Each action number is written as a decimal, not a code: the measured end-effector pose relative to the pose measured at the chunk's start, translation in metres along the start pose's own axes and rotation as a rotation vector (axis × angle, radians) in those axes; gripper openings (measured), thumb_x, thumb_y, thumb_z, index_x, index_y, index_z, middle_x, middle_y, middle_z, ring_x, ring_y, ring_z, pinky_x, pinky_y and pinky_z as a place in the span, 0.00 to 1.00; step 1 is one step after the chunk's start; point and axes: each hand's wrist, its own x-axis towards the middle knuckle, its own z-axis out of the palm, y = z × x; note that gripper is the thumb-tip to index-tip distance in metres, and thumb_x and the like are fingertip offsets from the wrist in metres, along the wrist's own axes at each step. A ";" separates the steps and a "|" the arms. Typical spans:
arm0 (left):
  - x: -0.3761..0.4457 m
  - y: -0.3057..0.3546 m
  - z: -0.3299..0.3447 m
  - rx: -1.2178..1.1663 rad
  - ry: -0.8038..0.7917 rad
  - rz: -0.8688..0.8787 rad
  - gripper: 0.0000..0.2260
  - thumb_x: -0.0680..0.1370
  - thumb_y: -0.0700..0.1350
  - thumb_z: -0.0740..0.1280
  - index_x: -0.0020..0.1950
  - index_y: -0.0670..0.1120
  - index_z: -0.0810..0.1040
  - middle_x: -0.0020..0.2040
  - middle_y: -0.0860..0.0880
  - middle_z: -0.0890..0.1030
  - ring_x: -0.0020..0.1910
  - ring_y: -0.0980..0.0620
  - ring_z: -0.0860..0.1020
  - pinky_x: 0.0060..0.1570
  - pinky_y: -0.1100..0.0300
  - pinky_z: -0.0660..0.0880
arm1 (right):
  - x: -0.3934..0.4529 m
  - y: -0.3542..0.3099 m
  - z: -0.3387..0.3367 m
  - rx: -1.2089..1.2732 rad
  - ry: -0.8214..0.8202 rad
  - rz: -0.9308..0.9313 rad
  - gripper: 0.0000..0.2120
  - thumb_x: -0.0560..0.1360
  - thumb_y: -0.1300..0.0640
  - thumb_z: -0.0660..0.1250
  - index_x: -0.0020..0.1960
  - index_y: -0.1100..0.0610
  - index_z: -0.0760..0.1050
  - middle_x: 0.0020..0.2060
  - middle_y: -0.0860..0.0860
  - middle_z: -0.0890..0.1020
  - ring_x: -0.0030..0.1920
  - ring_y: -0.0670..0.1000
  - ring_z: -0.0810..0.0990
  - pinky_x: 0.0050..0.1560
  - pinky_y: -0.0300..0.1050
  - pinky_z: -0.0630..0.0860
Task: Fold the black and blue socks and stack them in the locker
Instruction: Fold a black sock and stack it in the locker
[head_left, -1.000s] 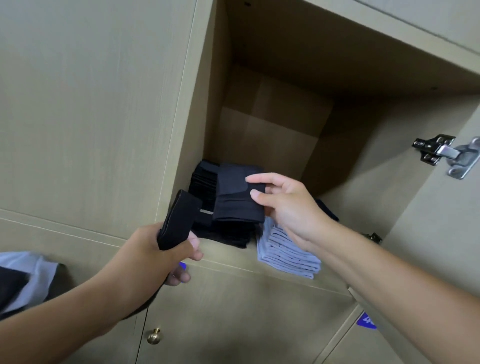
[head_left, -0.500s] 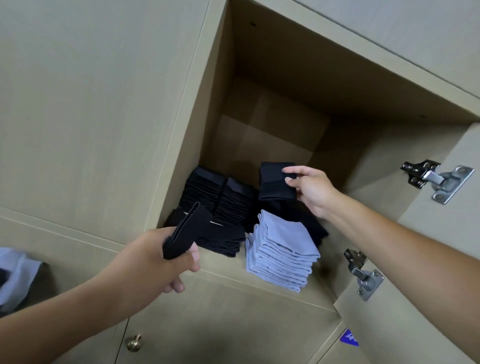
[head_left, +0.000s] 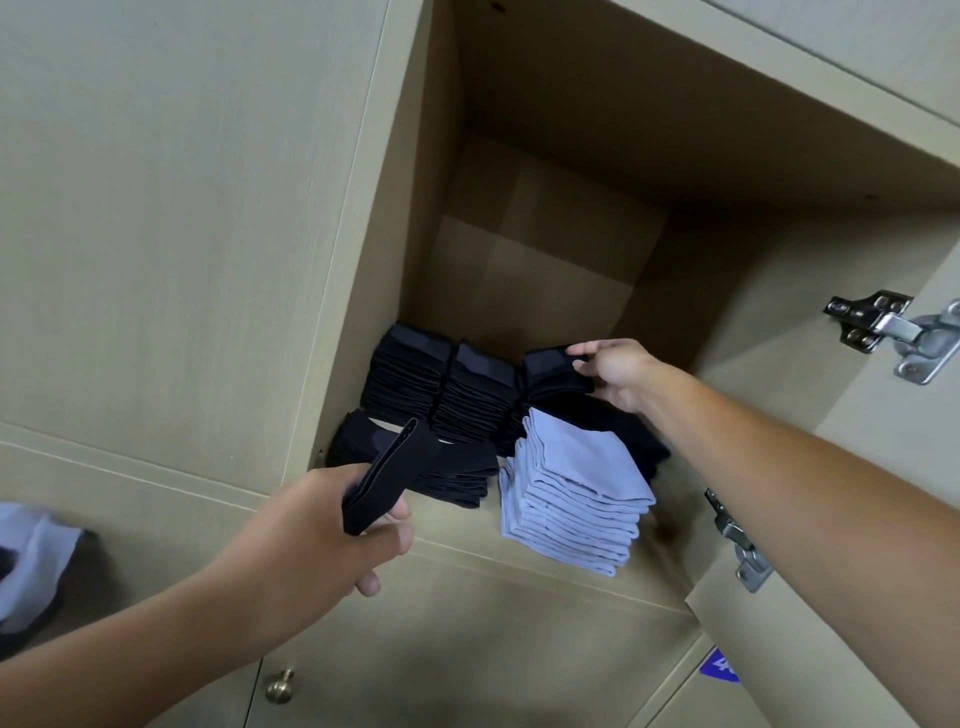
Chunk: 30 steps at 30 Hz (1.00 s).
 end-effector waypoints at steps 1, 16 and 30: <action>0.001 -0.001 0.000 0.009 0.007 -0.001 0.05 0.76 0.41 0.74 0.45 0.50 0.81 0.39 0.49 0.85 0.31 0.49 0.84 0.41 0.51 0.77 | 0.001 0.001 0.000 -0.004 -0.019 0.013 0.19 0.80 0.76 0.56 0.56 0.59 0.81 0.60 0.62 0.81 0.53 0.54 0.82 0.48 0.49 0.80; 0.005 -0.012 -0.004 0.043 0.011 -0.005 0.05 0.75 0.42 0.75 0.47 0.50 0.81 0.35 0.51 0.84 0.32 0.49 0.84 0.41 0.51 0.77 | 0.006 0.001 0.008 -0.799 0.019 -0.191 0.04 0.77 0.64 0.70 0.51 0.59 0.79 0.52 0.54 0.81 0.52 0.52 0.79 0.55 0.45 0.79; -0.004 0.000 -0.018 -0.053 -0.024 0.016 0.10 0.72 0.53 0.78 0.46 0.50 0.82 0.44 0.41 0.81 0.42 0.50 0.78 0.44 0.59 0.73 | -0.114 0.006 0.055 -0.440 0.022 -0.569 0.08 0.78 0.59 0.68 0.44 0.50 0.83 0.39 0.45 0.83 0.42 0.46 0.82 0.46 0.36 0.77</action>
